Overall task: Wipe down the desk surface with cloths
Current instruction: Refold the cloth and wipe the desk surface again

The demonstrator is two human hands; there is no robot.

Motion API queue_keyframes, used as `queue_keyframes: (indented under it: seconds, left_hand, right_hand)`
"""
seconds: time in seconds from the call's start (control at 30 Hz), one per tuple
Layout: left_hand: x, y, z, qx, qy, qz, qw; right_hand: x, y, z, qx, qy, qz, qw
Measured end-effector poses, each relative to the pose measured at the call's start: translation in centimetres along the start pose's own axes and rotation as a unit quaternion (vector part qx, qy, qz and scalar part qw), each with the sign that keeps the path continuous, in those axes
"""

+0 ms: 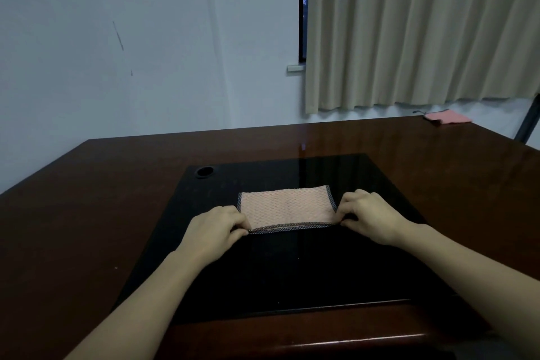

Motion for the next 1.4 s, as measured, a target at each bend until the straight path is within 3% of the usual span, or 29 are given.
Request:
queue_keyframes:
  seconds: [0.17,0.4,0.63,1.0,1.27,1.4]
  left_hand:
    - [-0.3,0.1,0.0,-0.014,-0.032,0.052,0.998]
    - [-1.6,0.5,-0.5,0.011,-0.047,0.043,0.998]
    - [-4.1,-0.9,-4.9,0.012,-0.088,0.040,0.995]
    - [-7.8,-2.1,-15.1,-0.056,-0.114,-0.007,0.992]
    - [-8.6,-3.0,-16.7,-0.220,-0.165,-0.023,0.961]
    - [-8.7,-2.1,-17.1,-0.216,-0.157,-0.075,0.961]
  right_hand:
    - [-0.3,-0.3,-0.4,-0.032,0.010,0.043,0.999]
    - [-2.7,1.5,-4.6,-0.086,-0.043,-0.011,0.995]
    - [-6.2,1.5,-8.2,-0.103,-0.060,-0.006,0.993]
    - [-11.5,0.4,-8.8,-0.139,0.026,0.053,0.989]
    - [-12.2,0.4,-8.7,-0.142,0.053,0.032,0.988]
    - [-12.0,1.1,-8.1,-0.172,0.076,0.034,0.982]
Point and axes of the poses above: each hand's wrist, its own x-axis away from the middle knuckle, its own y-axis out of the back of the hand, z = x × y, the point moved 7 cm from there along -x, towards the middle knuckle, and after that the axes turned 8 degrees about z, right-handed, at the moved point
